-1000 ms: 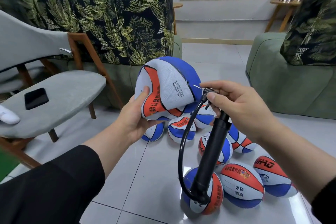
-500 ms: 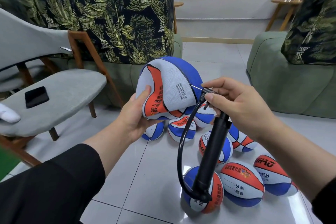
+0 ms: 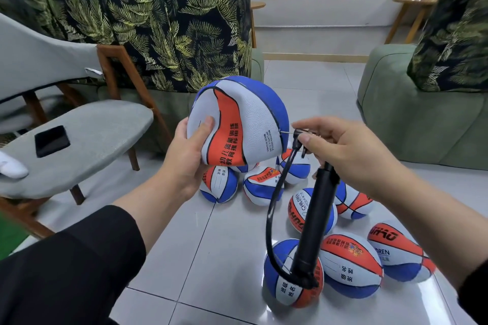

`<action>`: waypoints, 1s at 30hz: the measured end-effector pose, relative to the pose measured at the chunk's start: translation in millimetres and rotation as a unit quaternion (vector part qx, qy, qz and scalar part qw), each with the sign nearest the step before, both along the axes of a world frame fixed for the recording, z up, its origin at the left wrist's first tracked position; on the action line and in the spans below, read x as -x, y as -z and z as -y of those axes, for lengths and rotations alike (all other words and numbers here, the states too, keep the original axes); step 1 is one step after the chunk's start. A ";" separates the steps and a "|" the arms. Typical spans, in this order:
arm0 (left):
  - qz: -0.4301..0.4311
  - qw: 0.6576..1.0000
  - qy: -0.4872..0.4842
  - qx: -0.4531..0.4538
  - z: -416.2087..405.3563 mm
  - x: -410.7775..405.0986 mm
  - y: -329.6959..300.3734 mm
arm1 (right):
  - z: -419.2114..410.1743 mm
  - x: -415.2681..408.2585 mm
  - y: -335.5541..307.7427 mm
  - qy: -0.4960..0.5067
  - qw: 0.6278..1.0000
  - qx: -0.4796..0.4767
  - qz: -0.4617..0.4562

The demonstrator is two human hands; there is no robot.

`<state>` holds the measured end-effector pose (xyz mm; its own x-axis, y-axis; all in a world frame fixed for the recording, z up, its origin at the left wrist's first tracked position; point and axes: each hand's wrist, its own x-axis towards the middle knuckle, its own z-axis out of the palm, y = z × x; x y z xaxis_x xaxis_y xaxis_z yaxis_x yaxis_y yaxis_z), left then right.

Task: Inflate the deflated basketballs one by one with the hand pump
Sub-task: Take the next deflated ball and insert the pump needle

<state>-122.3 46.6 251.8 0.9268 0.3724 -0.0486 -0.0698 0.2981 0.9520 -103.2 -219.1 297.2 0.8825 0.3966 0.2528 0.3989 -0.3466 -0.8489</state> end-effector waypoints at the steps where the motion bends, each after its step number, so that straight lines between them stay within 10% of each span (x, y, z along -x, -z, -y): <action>1: 0.005 1.000 -0.005 -0.004 1.1 0.2 -1.4 | -1.6 -0.1 1.2 -0.001 1.000 -0.013 -0.009; 30: 0.062 0.993 0.066 -0.075 26.5 13.3 -24.9 | -7.9 1.4 6.2 0.006 0.999 -0.043 -0.002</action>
